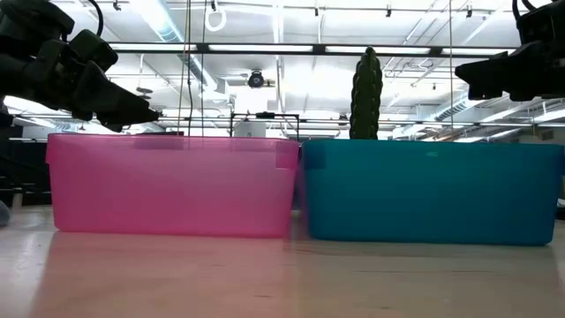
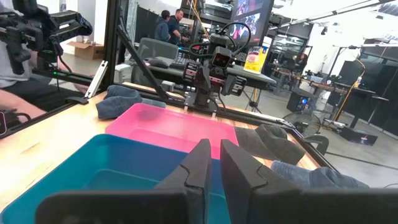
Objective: Pick & Place hat
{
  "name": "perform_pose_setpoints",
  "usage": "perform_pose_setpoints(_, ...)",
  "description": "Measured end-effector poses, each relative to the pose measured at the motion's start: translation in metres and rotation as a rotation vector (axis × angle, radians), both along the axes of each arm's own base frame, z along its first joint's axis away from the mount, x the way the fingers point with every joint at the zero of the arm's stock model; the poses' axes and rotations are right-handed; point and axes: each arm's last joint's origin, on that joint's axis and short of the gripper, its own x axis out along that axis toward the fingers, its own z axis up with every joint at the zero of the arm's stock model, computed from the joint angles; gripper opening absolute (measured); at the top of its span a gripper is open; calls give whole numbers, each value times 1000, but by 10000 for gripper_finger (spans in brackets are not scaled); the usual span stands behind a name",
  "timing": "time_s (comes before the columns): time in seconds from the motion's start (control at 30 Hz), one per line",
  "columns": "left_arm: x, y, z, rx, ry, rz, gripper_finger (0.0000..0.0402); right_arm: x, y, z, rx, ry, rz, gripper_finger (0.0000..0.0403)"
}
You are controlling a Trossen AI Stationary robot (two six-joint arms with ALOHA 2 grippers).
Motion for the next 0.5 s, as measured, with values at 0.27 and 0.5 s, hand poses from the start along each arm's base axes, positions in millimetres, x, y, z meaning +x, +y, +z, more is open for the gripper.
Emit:
perform_pose_setpoints(0.27, 0, 0, 0, 0, 0, 0, 213, 0, 0, 0, 0, 0, 0, 39)
perform_pose_setpoints(0.5, 0, 0, 0, 0, 0, 0, 213, 0, 0, 0, 0, 0, 0, 39)
